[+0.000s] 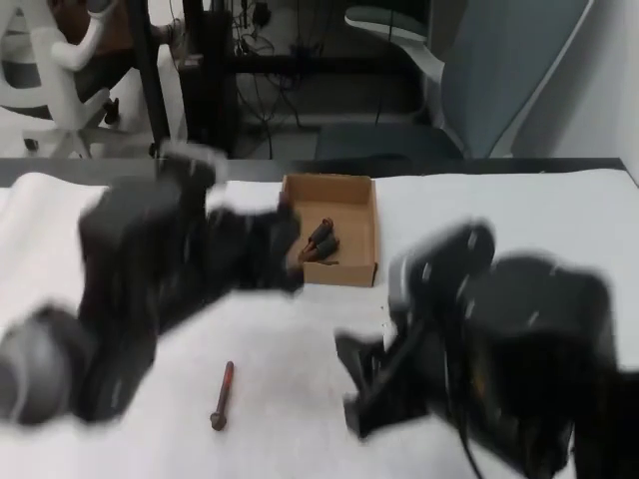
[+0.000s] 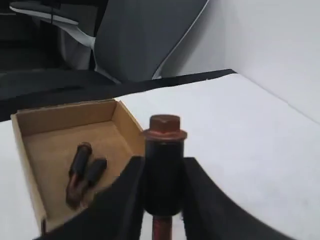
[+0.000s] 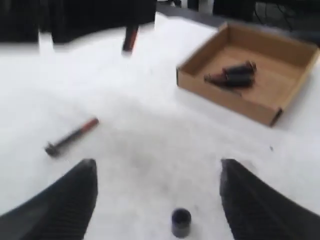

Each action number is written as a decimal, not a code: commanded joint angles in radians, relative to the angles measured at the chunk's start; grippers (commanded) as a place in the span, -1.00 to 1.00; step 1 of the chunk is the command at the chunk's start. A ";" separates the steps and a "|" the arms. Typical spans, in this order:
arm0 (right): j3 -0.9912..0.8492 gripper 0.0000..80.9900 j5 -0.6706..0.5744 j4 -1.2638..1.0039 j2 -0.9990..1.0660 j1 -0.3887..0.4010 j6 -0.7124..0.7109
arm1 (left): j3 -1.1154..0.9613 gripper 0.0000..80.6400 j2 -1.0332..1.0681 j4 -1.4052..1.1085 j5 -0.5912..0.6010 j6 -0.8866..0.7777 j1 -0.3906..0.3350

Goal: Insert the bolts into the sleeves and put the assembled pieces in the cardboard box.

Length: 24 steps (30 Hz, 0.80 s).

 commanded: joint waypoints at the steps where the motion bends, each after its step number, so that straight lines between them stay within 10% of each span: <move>1: 0.084 0.59 0.095 -0.122 0.041 0.009 -0.015 | -0.114 -0.95 0.055 0.072 0.078 -0.017 0.016; 24: -0.042 0.38 0.131 -0.136 0.405 -0.008 -0.019 | -0.660 -0.95 0.461 0.524 0.080 -0.029 0.016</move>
